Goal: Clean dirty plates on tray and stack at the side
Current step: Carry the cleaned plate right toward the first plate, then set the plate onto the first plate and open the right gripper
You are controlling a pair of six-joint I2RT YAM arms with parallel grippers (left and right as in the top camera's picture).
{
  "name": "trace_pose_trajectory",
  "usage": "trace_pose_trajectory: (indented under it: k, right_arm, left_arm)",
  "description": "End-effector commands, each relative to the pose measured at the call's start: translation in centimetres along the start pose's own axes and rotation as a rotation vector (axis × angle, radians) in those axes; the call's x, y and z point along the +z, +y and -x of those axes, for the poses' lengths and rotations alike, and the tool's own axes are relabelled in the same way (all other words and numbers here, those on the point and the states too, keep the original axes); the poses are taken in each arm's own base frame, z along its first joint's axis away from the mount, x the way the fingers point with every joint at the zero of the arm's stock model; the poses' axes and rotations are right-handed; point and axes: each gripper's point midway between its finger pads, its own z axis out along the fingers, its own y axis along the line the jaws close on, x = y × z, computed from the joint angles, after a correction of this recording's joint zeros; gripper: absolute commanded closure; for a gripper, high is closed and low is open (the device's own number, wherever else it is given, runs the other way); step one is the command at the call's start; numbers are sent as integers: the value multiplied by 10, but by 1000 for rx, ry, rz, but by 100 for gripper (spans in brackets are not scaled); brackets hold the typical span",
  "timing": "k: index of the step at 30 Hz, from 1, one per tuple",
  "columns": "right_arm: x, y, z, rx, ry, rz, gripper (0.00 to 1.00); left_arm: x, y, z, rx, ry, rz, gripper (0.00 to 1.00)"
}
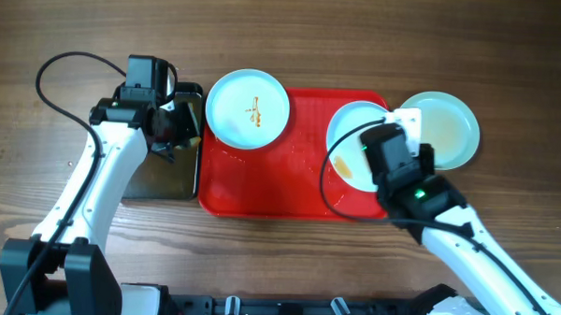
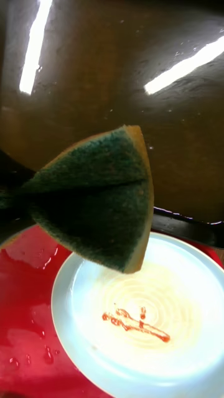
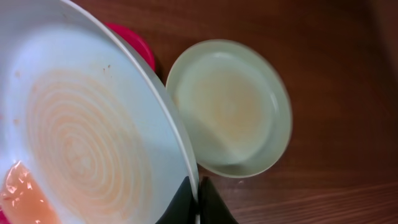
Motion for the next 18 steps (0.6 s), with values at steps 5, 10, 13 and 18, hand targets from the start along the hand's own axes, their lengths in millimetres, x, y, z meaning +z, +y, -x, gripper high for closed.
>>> trace_pose_trajectory:
  k: [5,10,13,18]
  right_arm:
    - [-71,33,87,-276,-417,-126,96]
    - [-87,23,104,-332,-475,-240,96]
    - [-86,23,103,-266,-478,-223,96]
    - [-41,38,72,78,-318,54,96]
  left_arm:
    - [9,37,-12,62,-8,172,96]
    - [9,37,-12,62,-8,171,96]
    - [9,37,-12,62,-8,171,96]
    - [9,37,-12,62,-7,171,96]
